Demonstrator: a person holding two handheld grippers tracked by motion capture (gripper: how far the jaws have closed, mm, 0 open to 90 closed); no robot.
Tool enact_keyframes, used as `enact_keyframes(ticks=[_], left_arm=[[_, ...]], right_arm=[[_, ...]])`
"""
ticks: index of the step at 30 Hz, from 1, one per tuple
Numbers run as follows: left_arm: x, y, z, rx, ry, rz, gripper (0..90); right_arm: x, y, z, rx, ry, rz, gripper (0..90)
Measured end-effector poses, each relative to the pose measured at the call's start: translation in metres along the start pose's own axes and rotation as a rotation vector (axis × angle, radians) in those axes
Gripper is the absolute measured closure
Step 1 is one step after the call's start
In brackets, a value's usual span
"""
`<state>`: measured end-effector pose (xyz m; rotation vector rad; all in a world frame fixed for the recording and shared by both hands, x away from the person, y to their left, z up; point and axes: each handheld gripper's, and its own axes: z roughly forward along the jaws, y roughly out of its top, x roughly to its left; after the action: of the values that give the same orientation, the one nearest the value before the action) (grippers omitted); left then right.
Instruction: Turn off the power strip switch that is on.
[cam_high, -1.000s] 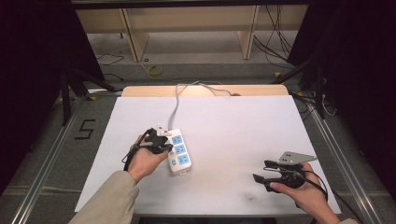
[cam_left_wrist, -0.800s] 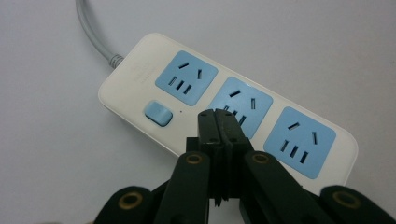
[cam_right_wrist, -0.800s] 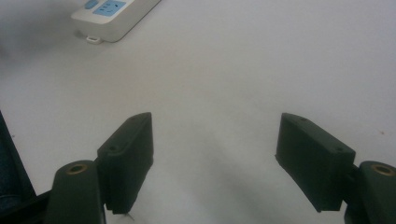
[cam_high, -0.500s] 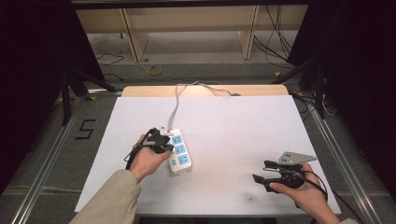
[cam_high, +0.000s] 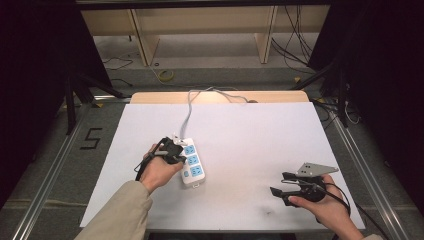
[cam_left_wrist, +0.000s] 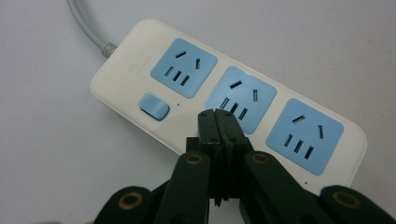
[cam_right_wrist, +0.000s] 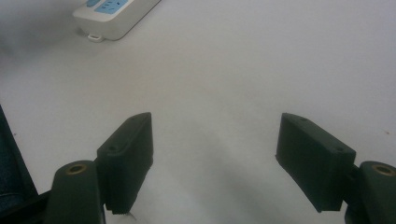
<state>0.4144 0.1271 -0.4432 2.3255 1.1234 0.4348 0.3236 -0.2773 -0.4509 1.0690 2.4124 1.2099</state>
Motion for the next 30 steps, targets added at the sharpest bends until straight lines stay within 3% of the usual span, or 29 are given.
enact_keyframes(ticks=[30], left_arm=[[-0.0007,0.0061,0.0073,0.041,0.009,0.024,90.0]], right_arm=[[0.0013,0.0002,0.0007,0.002,0.004,-0.004,27.7]])
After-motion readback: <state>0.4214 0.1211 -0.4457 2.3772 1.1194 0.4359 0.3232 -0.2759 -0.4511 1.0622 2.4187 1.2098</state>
